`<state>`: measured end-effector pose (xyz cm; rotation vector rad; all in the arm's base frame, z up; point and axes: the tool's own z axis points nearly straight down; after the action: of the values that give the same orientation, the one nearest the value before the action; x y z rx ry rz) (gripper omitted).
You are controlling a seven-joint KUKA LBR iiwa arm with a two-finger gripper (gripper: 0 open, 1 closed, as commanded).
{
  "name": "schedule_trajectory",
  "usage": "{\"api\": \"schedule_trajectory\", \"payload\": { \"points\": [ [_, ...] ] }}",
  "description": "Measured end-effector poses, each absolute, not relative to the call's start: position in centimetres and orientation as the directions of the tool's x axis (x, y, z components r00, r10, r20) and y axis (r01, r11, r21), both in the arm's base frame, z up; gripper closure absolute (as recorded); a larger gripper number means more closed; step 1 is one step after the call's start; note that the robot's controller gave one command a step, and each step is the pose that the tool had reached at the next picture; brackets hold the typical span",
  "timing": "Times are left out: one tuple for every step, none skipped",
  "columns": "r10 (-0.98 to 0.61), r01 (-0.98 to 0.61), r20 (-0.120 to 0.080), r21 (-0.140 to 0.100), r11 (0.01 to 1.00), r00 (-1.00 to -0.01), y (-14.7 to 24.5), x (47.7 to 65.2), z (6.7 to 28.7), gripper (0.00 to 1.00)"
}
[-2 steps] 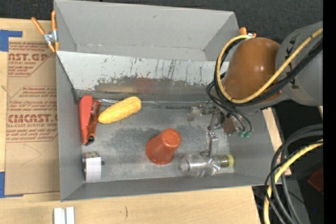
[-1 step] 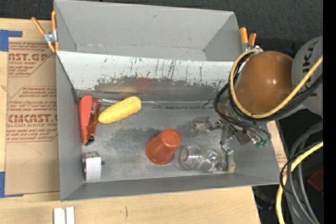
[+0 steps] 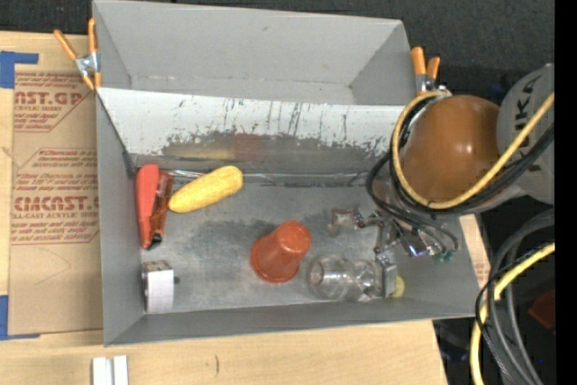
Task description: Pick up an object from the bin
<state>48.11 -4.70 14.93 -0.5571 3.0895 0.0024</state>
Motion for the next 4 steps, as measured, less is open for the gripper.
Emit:
{"api": "schedule_trajectory", "payload": {
  "points": [
    [-0.582,-0.582,-0.004,0.000,0.813,-0.813,-5.6,48.1,9.1,0.00],
    [-0.331,-0.331,-0.002,0.003,0.944,-0.944,-4.6,48.0,6.9,1.00],
    [-0.332,-0.332,-0.002,0.003,0.943,-0.943,-4.6,48.0,6.9,1.00],
    [-0.332,-0.332,0.002,0.005,0.943,-0.943,-4.6,47.9,7.4,1.00]
  ]
}}
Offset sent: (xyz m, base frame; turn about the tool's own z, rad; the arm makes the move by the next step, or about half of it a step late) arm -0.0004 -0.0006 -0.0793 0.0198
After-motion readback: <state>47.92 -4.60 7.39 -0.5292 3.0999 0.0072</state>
